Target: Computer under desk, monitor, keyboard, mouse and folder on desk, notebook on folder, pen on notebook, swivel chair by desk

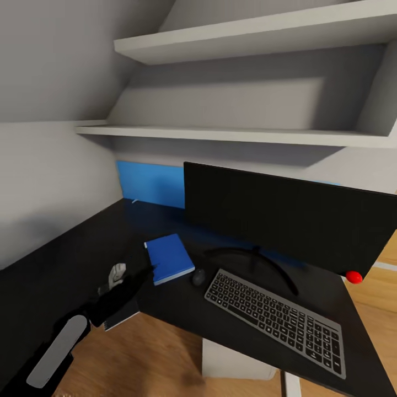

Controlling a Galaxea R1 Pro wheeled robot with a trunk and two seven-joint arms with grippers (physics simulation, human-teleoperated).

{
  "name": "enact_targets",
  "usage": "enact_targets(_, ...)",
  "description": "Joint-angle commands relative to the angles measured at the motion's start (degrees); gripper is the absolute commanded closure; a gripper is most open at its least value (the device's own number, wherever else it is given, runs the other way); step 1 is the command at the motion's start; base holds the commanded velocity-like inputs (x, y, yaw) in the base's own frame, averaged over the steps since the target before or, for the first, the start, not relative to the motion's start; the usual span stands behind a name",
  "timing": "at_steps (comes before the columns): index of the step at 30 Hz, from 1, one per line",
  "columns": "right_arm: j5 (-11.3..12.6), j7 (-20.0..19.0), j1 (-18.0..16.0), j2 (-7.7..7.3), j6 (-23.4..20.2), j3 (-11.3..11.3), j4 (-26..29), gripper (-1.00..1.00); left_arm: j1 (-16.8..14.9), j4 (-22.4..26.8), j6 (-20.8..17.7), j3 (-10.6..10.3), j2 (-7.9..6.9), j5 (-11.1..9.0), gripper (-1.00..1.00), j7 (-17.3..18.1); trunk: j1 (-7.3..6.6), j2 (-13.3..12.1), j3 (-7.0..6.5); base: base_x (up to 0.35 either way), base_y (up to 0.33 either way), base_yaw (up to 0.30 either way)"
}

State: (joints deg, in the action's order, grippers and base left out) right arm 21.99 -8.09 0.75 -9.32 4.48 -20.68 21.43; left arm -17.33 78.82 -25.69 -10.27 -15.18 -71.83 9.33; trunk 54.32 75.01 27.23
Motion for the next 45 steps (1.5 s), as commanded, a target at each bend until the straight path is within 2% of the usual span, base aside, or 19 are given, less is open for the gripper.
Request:
enact_targets(1, 0.60, 0.00, 0.01, -0.07, 0.17, -0.41, 0.08, -1.00, 0.01, 0.03, -0.12, -0.05, -0.03, -0.37, -1.00, 0.02, 0.00, 0.03, 0.04, -0.002, -0.001, 0.262)
enact_targets(9, 0.60, 0.00, -0.04, -0.08, 0.18, -0.41, 0.05, -1.00, 4.74, 2.47, 6.49, 0.01, 0.04, -0.61, -1.00, -0.23, 0.00, 0.03, 0.04, -0.001, 0.000, 0.273)
enact_targets(10, 0.60, 0.00, -0.04, -0.08, 0.18, -0.41, 0.05, -1.00, 5.41, 2.63, 7.74, 0.03, 0.04, -0.68, -1.00, -0.22, 0.00, 0.03, 0.04, 0.000, 0.000, 0.277)
enact_targets(11, 0.58, 0.00, -0.04, -0.08, 0.18, -0.41, 0.03, -1.00, 6.61, 2.87, 10.68, 0.03, 0.05, -1.08, -1.00, -0.19, 0.00, 0.03, 0.04, 0.000, 0.000, 0.277)
enact_targets(16, 0.53, 0.00, -0.05, -0.08, 0.18, -0.41, 0.02, -1.00, 8.92, 3.59, 18.58, -0.31, 0.23, -2.94, -1.00, -0.32, 0.00, 0.03, 0.04, 0.000, 0.000, 0.278)
enact_targets(18, 0.52, 0.00, -0.02, -0.08, 0.18, -0.41, 0.02, -1.00, 9.55, 3.79, 20.86, -0.45, 0.70, -3.42, -1.00, -0.38, 0.00, 0.03, 0.04, 0.000, 0.000, 0.278)
enact_targets(20, 0.52, 0.00, -0.02, -0.08, 0.18, -0.41, 0.02, -1.00, 10.94, 4.09, 23.09, -0.54, 2.16, -3.80, -1.00, -0.36, 0.00, 0.03, 0.04, 0.000, 0.000, 0.278)
enact_targets(21, 0.52, 0.00, -0.02, -0.08, 0.18, -0.41, 0.02, -1.00, 10.94, 4.09, 23.09, -0.54, 2.16, -3.80, -1.00, -0.36, 0.00, 0.03, 0.04, 0.000, 0.000, 0.278)
enact_targets(22, 0.51, 0.00, -0.01, -0.08, 0.18, -0.41, -0.02, -1.00, 11.76, 4.21, 24.27, -0.57, 3.04, -3.96, -1.00, -0.28, 0.00, 0.03, 0.04, 0.000, 0.000, 0.278)
enact_targets(26, 0.47, 0.00, -0.02, -0.08, 0.18, -0.41, -0.05, -1.00, 13.13, 4.28, 26.31, -0.62, 4.48, -4.21, -1.00, -0.03, 0.00, 0.03, 0.04, 0.000, 0.000, 0.278)
enact_targets(32, 0.44, -0.01, -0.03, -0.08, 0.18, -0.41, -0.07, -1.00, 14.16, 3.62, 27.26, -0.77, 6.69, -3.87, -1.00, 0.28, 0.00, 0.03, 0.04, 0.000, 0.000, 0.263)
enact_targets(35, 0.43, 0.00, -0.03, -0.05, 0.18, -0.43, -0.10, -1.00, 14.44, 3.46, 27.26, -0.84, 7.24, -3.61, -1.00, 0.32, 0.00, 0.03, 0.04, 0.000, 0.000, 0.147)
enact_targets(45, 0.42, 0.00, -0.02, -0.01, 0.18, -0.48, -0.15, -1.00, 16.13, 3.20, 27.02, -1.01, 7.70, -3.86, -1.00, 0.35, 0.00, 0.03, 0.04, 0.000, 0.000, 0.042)
